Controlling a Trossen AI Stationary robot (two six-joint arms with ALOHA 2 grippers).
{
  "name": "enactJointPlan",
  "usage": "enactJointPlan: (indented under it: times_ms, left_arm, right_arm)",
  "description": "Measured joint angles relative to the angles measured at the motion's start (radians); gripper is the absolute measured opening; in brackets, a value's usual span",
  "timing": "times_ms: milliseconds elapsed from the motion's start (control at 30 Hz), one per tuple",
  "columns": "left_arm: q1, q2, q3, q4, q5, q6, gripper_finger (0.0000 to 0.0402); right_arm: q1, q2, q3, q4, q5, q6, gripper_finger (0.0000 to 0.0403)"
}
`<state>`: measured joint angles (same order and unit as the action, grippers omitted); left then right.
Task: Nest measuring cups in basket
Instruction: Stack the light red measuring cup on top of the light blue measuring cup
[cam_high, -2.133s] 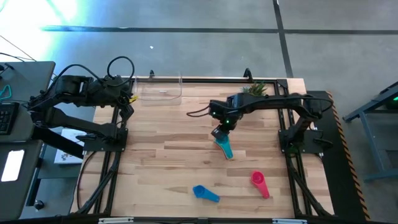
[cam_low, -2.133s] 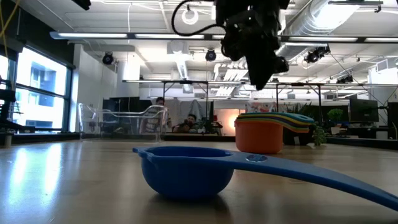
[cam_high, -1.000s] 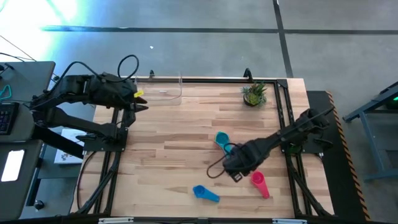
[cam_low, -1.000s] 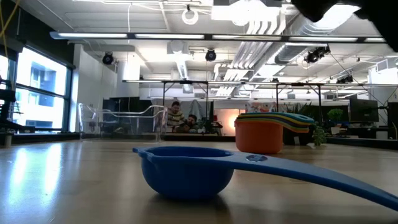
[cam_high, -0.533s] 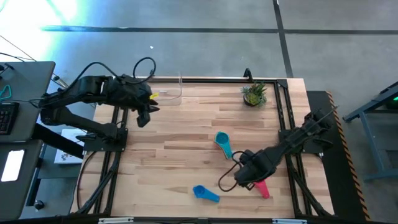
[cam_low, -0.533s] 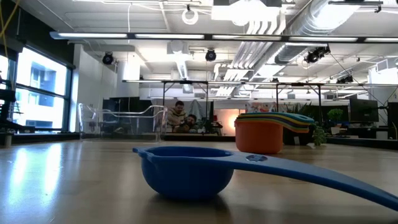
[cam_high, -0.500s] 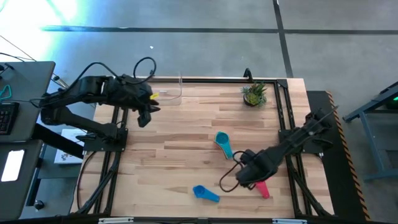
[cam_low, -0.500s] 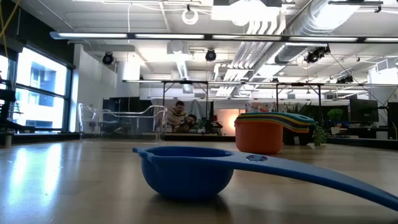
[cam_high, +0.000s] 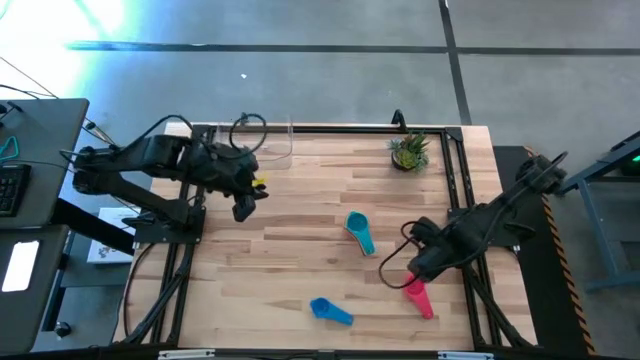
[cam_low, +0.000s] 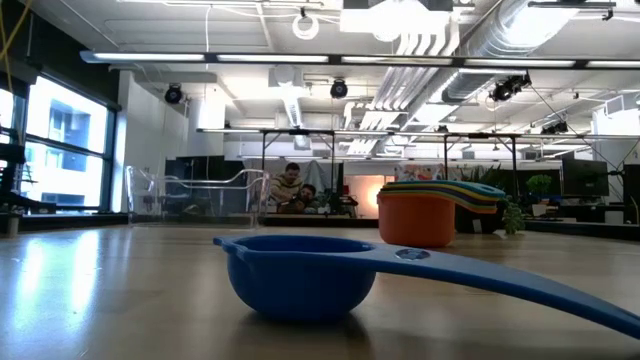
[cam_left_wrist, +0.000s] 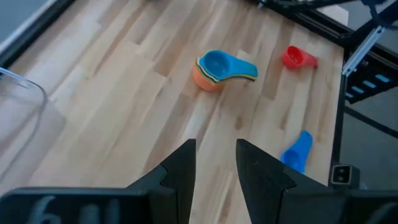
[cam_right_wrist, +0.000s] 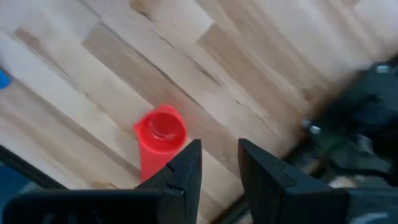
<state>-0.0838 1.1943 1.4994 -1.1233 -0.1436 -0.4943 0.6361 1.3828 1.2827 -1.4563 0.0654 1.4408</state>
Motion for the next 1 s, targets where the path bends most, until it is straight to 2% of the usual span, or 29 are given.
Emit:
enactJointPlan:
  times_ms: [167, 367, 600, 867, 1000]
  left_arm:
    - [-0.047, 0.040, 0.000, 0.000, -0.037, -0.052, 0.0104]
    - [-0.080, 0.079, 0.000, 0.000, -0.077, -0.114, 0.0104]
    - [-0.115, 0.110, 0.000, 0.001, -0.101, -0.181, 0.0104]
    - [-0.158, 0.139, 0.000, 0.022, -0.135, -0.238, 0.0104]
    - [-0.181, 0.150, 0.001, 0.033, -0.142, -0.246, 0.0104]
  right_arm:
    - [0.000, -0.134, -0.185, 0.201, 0.007, 0.017, 0.0096]
    - [0.000, -0.208, -0.305, 0.286, -0.028, 0.017, 0.0096]
    - [0.000, -0.212, -0.373, 0.349, -0.028, 0.017, 0.0103]
    - [0.000, -0.178, -0.397, 0.405, -0.032, 0.017, 0.0148]
    - [0.013, -0.126, -0.397, 0.434, -0.050, 0.011, 0.0158]
